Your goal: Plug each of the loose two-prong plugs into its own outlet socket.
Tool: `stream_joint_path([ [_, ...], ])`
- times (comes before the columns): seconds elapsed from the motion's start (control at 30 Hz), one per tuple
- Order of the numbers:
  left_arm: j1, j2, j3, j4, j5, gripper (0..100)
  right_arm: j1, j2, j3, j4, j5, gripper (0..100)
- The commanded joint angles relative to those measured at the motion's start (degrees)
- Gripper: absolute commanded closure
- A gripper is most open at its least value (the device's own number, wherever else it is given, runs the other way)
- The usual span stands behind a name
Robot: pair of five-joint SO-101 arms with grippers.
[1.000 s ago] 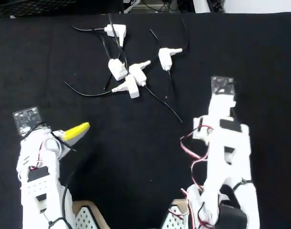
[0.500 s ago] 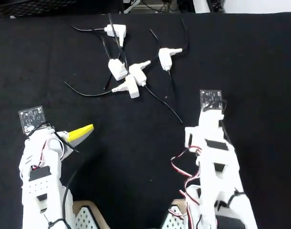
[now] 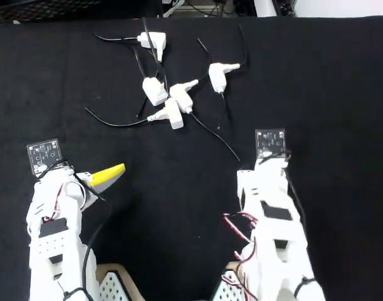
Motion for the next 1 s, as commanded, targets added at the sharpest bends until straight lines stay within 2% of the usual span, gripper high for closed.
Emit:
stream_joint_path([
  [0.0,0.2,-0.4,1.1,0.3,-0.4,38,-0.5,-5.1,3.1,-3.0,0.4,72.6],
  [0.27,0.2,-0.4,1.1,0.3,-0.3,38,-0.4,-10.4,3.8,2.4,0.6,72.6],
  [0.97,0.3,-0.4,1.1,0.3,-0.3,38,-0.4,-10.4,3.8,2.4,0.5,72.6],
])
